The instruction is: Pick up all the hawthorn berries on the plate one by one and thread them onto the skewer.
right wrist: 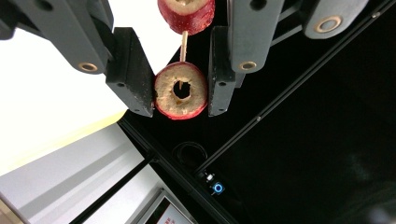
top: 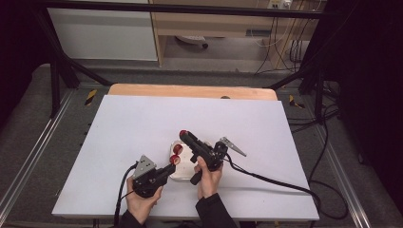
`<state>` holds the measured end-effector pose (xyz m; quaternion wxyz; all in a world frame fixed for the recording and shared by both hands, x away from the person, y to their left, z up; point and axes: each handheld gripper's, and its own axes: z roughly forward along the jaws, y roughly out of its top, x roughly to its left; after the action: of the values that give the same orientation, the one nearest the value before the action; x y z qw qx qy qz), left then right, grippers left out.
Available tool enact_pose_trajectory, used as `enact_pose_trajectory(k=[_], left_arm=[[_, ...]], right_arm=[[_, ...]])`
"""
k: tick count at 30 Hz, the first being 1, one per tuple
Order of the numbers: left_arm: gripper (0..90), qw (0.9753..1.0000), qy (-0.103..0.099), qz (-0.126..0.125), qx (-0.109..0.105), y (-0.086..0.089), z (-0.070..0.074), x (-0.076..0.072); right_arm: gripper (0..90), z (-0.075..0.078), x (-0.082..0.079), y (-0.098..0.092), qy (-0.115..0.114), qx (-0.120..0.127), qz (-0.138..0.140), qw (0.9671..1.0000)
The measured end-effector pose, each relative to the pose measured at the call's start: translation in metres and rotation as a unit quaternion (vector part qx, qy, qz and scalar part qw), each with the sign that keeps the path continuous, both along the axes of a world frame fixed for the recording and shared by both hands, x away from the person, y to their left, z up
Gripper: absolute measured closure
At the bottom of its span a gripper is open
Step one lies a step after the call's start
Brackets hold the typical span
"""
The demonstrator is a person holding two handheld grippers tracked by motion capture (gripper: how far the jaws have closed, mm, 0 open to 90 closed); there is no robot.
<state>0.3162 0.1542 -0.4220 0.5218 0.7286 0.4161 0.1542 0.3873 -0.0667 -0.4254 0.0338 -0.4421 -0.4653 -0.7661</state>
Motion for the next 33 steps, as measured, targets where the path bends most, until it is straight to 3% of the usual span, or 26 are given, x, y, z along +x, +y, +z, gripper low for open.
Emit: enact_pose_trajectory(k=[6,17,26,30,33], left_arm=[[88.2,1.0,-0.004,0.004,0.003,-0.0014,-0.0018,-0.0004],[88.3,0.9998,-0.017,0.006,0.008,-0.0035,-0.0032,-0.0005],[88.5,0.9998,-0.015,0.007,0.011,-0.0018,-0.0017,0.0013],[88.6,0.9999,-0.005,0.003,0.011,-0.0023,-0.0035,0.0004],[88.6,0.9999,-0.009,0.005,0.008,-0.0032,-0.0042,-0.0006]], right_arm=[[62.8,-0.0007,-0.0008,0.0005,0.006,0.002,0.001,1.0],[63.1,-0.0001,-0.0008,0.0002,0.038,0.018,0.011,0.9991],[63.4,0.0014,0.0005,-0.0006,0.023,-0.003,0.011,0.9997],[63.5,-0.0009,0.0011,-0.0001,0.011,-0.001,-0.001,0.9999],[63.4,0.0027,0.0021,-0.0011,0.003,0.001,-0.007,1.0]])
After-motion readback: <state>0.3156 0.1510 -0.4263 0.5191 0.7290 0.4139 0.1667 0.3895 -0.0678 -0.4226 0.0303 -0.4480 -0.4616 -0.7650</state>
